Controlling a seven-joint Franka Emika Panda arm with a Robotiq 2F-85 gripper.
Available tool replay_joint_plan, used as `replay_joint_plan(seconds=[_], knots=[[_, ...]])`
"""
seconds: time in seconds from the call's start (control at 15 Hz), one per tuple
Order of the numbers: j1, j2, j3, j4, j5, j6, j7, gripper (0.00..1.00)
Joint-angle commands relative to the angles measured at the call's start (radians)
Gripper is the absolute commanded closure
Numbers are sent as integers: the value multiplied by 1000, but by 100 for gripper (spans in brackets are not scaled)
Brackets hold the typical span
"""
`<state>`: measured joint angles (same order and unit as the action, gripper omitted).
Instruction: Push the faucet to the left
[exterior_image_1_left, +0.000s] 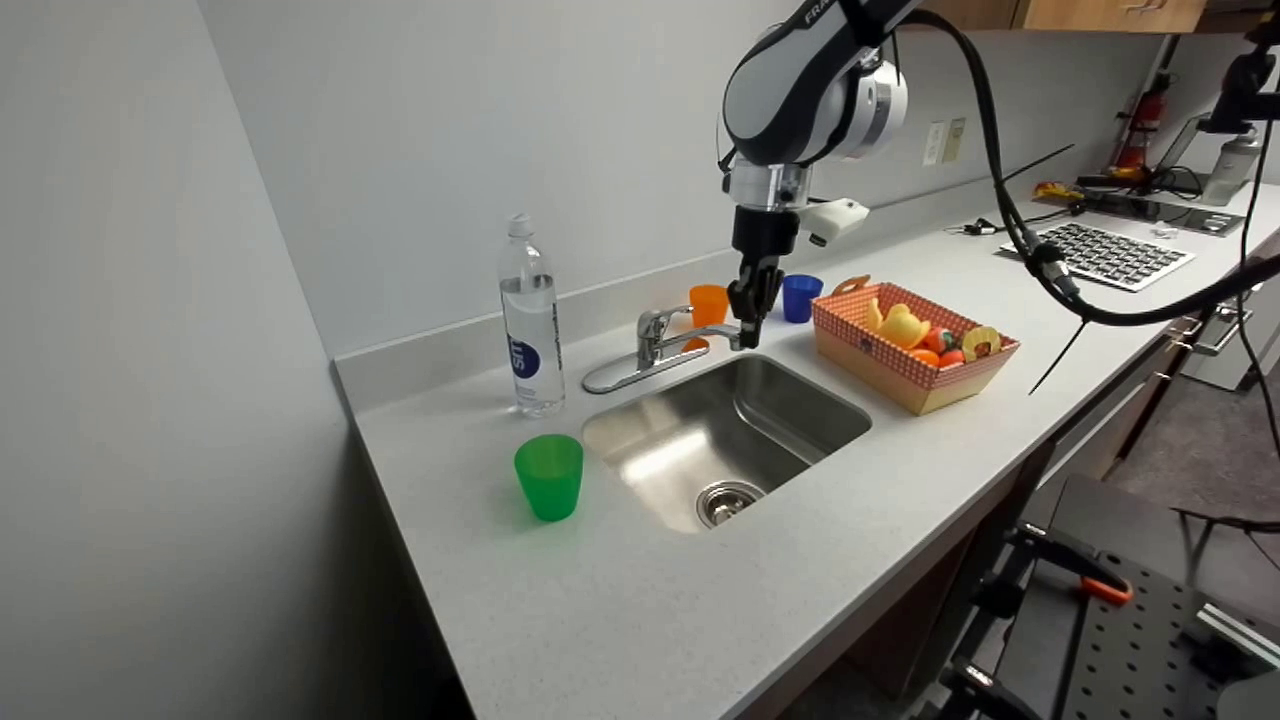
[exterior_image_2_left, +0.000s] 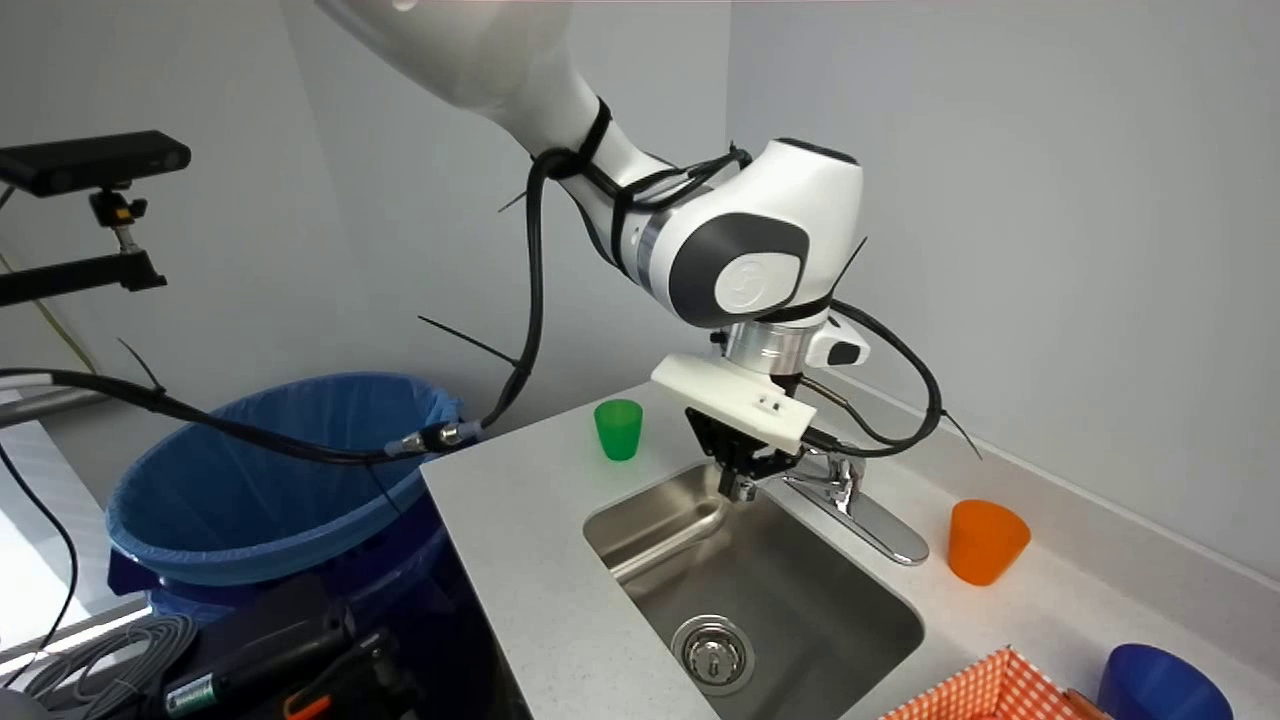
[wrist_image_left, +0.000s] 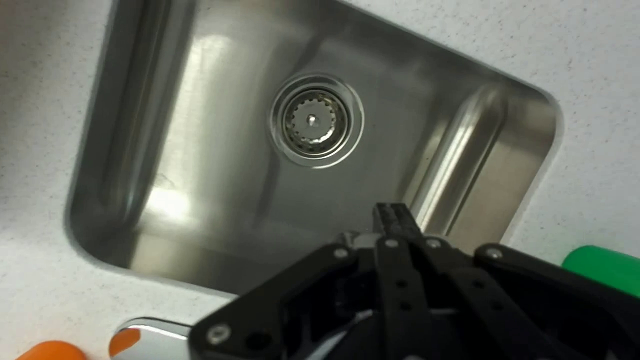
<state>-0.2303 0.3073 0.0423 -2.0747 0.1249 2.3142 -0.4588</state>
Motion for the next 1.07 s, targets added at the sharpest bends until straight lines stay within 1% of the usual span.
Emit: replay_joint_plan(seconds=[0.0,0.13,0.33,0.6,0.73,0.8,1.0], knots=[[38,-32,16,-40,53,8,-20,100],[51,-31,21,-37,57,9,-25,100],[63,-27,3,-14,27,38,6,100],[36,-23,-10,41,108,99,30,100],[35,-11,-31,71,116,135,71,100],[36,-3,-47,85,101,148,99,100],[52,13,-105,91,1,183,183,100]])
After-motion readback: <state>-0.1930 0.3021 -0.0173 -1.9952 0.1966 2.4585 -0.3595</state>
